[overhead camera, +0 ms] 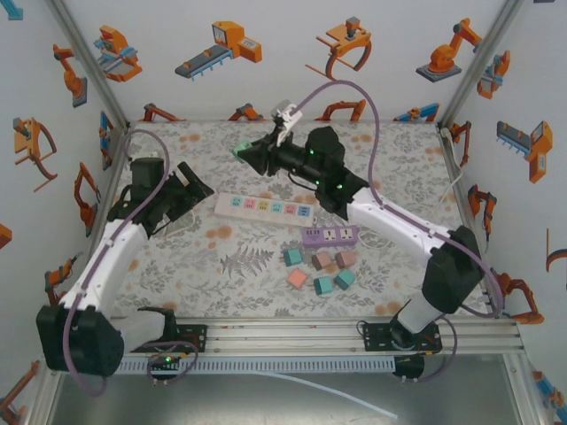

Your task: Pull the plug off the socket

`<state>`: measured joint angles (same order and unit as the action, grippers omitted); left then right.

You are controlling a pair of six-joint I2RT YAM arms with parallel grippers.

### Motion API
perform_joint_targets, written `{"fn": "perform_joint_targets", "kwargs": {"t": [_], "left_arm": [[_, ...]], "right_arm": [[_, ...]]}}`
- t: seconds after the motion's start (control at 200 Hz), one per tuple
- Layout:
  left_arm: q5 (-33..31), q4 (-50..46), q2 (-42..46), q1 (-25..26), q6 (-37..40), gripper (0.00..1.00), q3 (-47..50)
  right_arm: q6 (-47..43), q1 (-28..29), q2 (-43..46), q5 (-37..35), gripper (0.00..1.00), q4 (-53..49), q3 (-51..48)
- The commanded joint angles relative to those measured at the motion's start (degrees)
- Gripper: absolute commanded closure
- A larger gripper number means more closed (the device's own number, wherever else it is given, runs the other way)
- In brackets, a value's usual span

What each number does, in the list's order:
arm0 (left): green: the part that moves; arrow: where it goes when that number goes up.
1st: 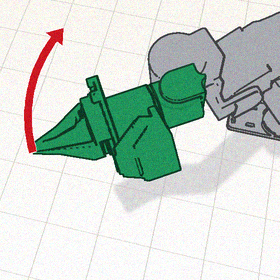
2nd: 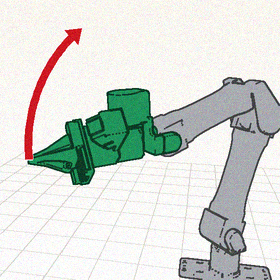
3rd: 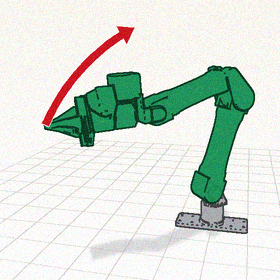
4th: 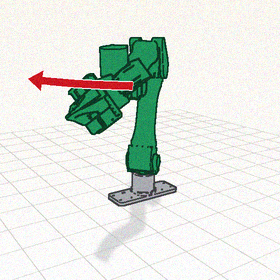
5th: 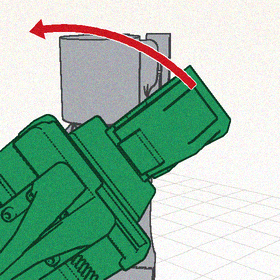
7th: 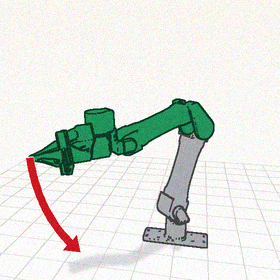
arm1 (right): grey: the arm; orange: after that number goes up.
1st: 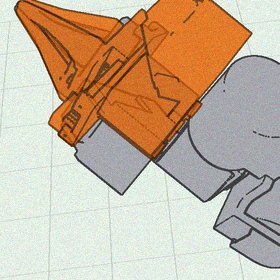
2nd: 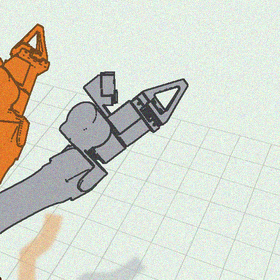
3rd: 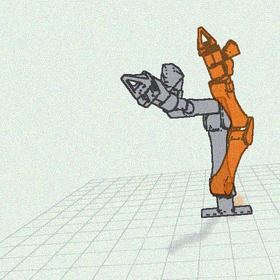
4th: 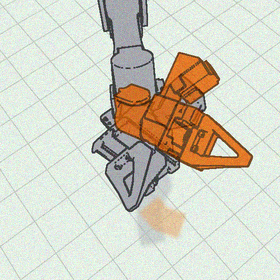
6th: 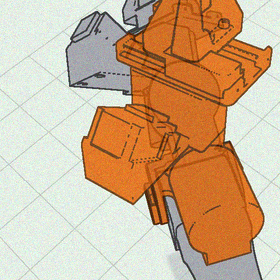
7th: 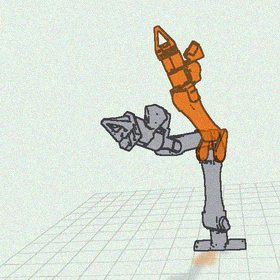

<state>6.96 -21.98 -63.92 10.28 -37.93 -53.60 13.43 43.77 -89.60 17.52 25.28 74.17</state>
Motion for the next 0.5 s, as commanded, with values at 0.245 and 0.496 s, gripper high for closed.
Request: {"fn": "perform_joint_targets", "kwargs": {"t": [0.245, 0.496], "left_arm": [[16.97, -4.07, 18.54, 0.36, 19.21, 0.14, 1.4], [29.53, -5.35, 27.01, 0.77, 24.57, 0.03, 3.88]], "right_arm": [[21.02, -0.61, 15.33, -5.05, 0.98, 15.68, -25.3], [27.84, -0.11, 12.38, -0.82, 0.98, 15.66, -33.29]]}}
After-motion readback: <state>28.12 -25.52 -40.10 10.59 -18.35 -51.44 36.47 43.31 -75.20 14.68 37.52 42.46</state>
